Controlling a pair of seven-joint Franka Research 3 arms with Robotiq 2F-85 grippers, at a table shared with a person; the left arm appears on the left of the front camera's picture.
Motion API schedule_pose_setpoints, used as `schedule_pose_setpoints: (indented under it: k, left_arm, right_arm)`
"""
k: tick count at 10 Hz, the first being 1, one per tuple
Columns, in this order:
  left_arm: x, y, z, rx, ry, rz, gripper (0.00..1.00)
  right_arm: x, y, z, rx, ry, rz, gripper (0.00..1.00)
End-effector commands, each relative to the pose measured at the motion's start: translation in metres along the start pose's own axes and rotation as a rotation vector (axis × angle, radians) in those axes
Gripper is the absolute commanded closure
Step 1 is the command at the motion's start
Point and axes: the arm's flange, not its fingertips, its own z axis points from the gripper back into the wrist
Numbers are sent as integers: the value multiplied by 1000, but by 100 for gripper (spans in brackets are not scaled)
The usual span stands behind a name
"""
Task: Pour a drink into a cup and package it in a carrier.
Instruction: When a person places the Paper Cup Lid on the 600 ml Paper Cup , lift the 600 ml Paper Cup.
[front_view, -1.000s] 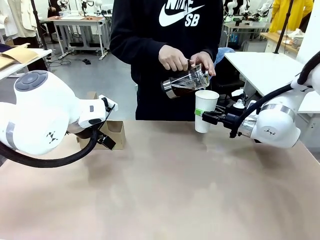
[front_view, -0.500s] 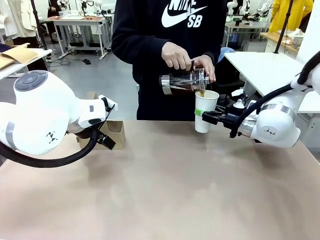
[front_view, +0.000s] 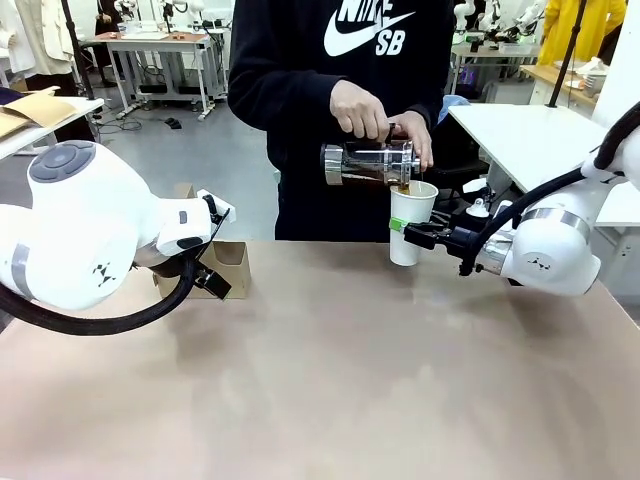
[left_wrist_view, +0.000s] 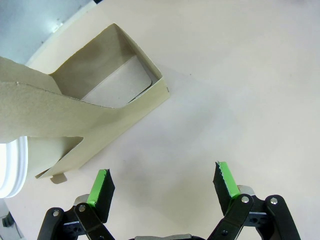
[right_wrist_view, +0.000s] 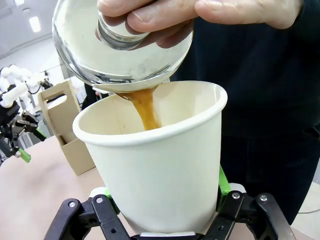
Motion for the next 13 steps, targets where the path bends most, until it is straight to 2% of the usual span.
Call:
schedule_pose_setpoints:
  k: [1, 13]
  left_arm:
    - [0, 0, 0, -1, -1, 1, 0]
    - [0, 0, 0, -1, -1, 1, 0]
  right_arm:
    - [2, 3, -1, -4, -2, 5, 20]
    - [2, 3, -1, -4, -2, 5, 20]
